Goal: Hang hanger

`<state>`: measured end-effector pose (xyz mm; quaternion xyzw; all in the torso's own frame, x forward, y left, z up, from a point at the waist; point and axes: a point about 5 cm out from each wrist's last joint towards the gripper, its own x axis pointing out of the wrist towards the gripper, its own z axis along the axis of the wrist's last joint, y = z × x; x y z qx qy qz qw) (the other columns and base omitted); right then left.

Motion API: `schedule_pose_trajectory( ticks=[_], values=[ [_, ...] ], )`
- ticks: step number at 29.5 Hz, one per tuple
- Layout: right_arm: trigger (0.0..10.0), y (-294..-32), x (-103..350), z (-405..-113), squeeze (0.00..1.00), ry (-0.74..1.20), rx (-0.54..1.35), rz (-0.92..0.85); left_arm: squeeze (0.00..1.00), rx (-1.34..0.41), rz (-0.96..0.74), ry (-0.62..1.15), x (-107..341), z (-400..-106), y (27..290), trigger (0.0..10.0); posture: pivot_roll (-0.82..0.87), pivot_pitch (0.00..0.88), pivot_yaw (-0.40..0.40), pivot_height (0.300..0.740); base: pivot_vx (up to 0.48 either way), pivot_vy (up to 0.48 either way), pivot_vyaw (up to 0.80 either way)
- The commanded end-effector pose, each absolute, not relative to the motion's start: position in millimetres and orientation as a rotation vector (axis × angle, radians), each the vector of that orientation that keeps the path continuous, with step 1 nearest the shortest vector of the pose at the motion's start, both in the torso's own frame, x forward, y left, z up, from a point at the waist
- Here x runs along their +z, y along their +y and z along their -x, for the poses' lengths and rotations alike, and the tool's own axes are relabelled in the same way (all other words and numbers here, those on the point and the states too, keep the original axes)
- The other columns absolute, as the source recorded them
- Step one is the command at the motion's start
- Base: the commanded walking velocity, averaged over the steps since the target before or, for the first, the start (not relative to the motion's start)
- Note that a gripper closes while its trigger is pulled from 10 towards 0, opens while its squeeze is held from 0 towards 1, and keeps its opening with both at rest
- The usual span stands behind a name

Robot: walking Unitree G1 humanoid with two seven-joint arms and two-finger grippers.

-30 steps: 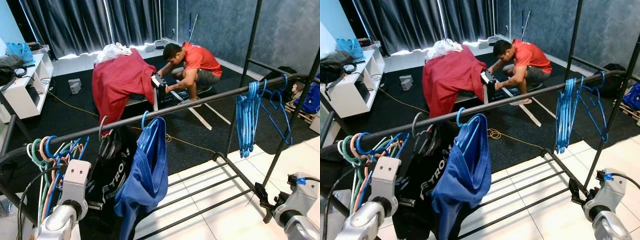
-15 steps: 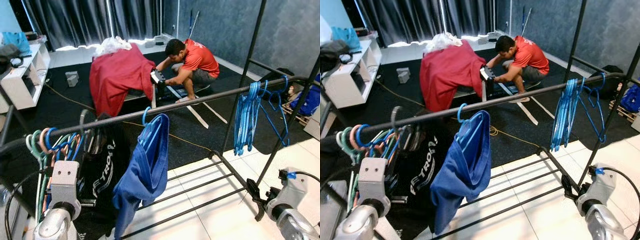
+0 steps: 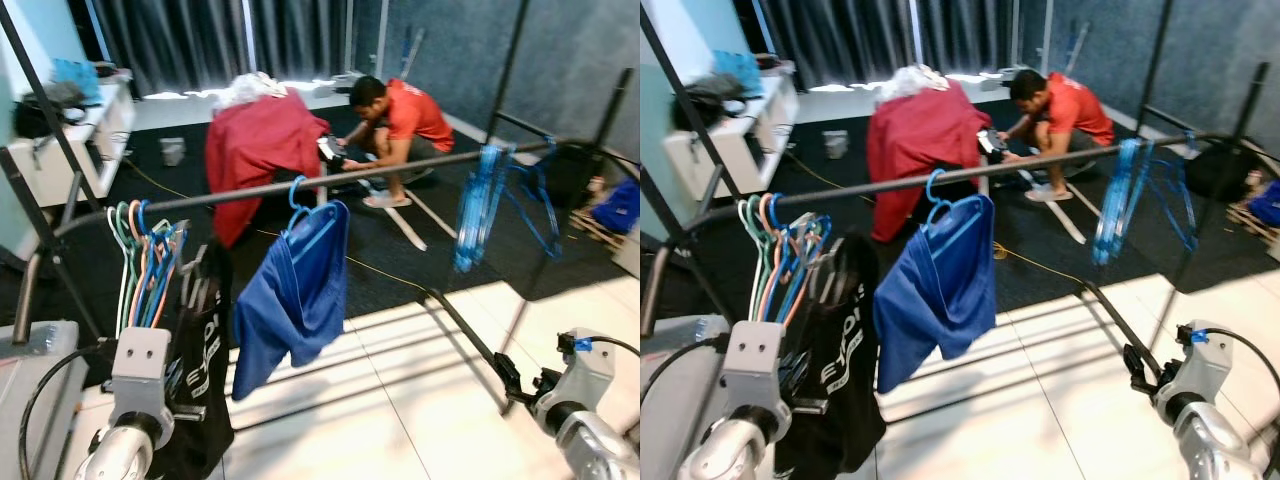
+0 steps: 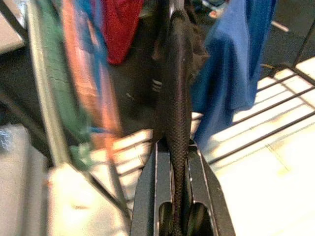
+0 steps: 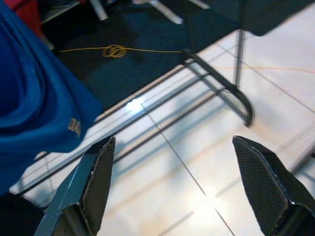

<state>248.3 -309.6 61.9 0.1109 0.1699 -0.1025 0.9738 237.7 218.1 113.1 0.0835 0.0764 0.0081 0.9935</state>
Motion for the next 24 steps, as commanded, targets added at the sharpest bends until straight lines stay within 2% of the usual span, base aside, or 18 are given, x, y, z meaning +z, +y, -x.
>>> schedule_pose_trajectory(
  ticks=[1, 3, 5, 6, 8, 9, 11, 14, 18, 24],
  values=[
    [10.0, -303.3, 62.3, -252.4, 0.00, 0.327, -0.200, -0.222, 0.00, -0.021, -0.182, 0.114, 125.5, -248.1, 227.6, 10.0, -0.09, 0.000, 0.023, 0.740, -0.398, 0.000, 0.00],
    [10.0, -303.3, 62.3, -252.4, 0.00, 0.327, -0.200, -0.222, 0.00, -0.021, -0.182, 0.114, 125.5, -248.1, 227.6, 10.0, -0.09, 0.000, 0.023, 0.740, -0.398, 0.000, 0.00],
    [10.0, -295.6, 65.9, -259.2, 0.00, 0.300, -0.188, -0.229, 0.00, -0.134, -0.263, 0.135, 129.4, -256.9, 237.5, 10.0, -0.09, 0.000, 0.035, 0.740, -0.199, 0.000, 0.00],
    [10.0, -295.6, 65.9, -259.2, 0.00, 0.300, -0.188, -0.229, 0.00, -0.134, -0.263, 0.135, 129.4, -256.9, 237.5, 10.0, -0.09, 0.000, 0.035, 0.740, 0.000, 0.000, 0.00],
    [10.0, -284.7, 78.7, -270.9, 0.00, 0.252, -0.145, -0.210, 0.00, -0.199, -0.351, 0.192, 137.5, -266.6, 267.9, 10.0, -0.09, 0.000, 0.042, 0.740, -0.169, 0.000, 0.00],
    [10.0, -284.7, 78.7, -270.9, 0.00, 0.252, -0.145, -0.210, 0.00, -0.199, -0.351, 0.192, 137.5, -266.6, 267.9, 10.0, -0.09, 0.000, 0.042, 0.740, -0.337, 0.000, 0.00],
    [10.0, -281.2, 89.5, -278.5, 0.00, 0.218, -0.118, -0.179, 0.00, -0.209, -0.367, 0.187, 152.5, -272.2, 287.7, 10.0, -0.09, 0.000, 0.046, 0.740, -0.300, 0.000, 0.00],
    [10.0, -283.0, 97.5, -283.2, 0.00, 0.191, -0.119, -0.172, 0.00, -0.241, -0.360, 0.160, 162.2, -274.9, 288.3, 10.0, -0.09, 0.000, 0.053, 0.740, -0.089, 0.000, 0.00],
    [10.0, -281.1, 118.5, -293.4, 0.00, 0.120, -0.094, -0.139, 0.00, -0.445, -0.305, 0.091, 179.9, -277.2, 268.4, 10.0, -0.10, 0.000, 0.049, 0.740, 0.000, 0.000, 0.00],
    [10.0, -273.2, 123.6, -294.5, 0.00, 0.112, -0.021, -0.074, 0.00, -0.523, -0.345, 0.123, 169.3, -276.8, 267.1, 10.0, -0.10, 0.000, 0.048, 0.740, 0.000, 0.000, 0.00]
  ],
)
